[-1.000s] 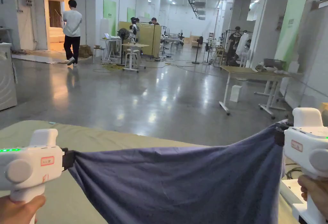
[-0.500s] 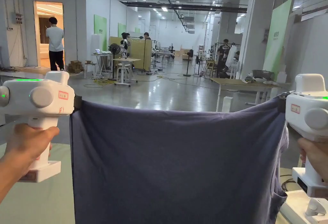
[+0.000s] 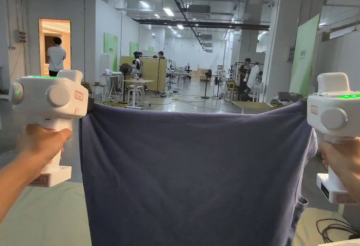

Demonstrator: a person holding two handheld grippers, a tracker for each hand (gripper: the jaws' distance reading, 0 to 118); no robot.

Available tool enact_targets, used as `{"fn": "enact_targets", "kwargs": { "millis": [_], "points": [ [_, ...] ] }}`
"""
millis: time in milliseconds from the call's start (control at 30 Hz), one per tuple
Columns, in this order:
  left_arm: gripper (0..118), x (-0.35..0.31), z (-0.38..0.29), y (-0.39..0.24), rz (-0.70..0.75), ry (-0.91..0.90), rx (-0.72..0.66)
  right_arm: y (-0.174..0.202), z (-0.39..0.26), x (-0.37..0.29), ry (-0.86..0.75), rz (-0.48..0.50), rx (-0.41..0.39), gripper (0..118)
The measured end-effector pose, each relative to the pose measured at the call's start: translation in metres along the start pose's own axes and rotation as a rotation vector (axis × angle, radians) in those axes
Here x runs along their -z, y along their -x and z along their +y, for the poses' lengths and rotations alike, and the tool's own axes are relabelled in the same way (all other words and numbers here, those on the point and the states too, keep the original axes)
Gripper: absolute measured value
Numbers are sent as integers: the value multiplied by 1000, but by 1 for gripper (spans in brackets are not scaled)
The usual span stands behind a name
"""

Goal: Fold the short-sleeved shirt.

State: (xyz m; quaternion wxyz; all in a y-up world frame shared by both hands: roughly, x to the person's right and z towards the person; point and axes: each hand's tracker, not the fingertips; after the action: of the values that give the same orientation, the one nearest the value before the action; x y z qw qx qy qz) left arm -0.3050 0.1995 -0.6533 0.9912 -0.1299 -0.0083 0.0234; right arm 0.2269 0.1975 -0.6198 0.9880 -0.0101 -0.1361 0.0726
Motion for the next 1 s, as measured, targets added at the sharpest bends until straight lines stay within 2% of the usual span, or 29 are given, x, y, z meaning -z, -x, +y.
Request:
{"fn": "enact_targets", "kwargs": {
  "millis": [200, 367, 600, 733, 800, 1000],
  "points": [
    [5, -5, -20, -5, -14, -6, 38, -3, -32, -23, 6, 0, -12, 0],
    [5, -28, -68, -3, -31, 8, 43, -7, -79, -64, 29, 6, -39, 0],
    [5, -86, -166, 8, -55, 82, 27, -18, -159, -159, 78, 38, -29, 0],
    [5, -131, -228, 20, -77, 100, -55, -25, -203, -214, 110, 39, -51, 0],
    [5, -156, -262, 24, -77, 125, -69, -31, -224, -241, 147, 47, -21, 0],
    [5, -219, -357, 35, -93, 240, -117, -32, -287, -323, 273, 70, -52, 1]
  ]
}}
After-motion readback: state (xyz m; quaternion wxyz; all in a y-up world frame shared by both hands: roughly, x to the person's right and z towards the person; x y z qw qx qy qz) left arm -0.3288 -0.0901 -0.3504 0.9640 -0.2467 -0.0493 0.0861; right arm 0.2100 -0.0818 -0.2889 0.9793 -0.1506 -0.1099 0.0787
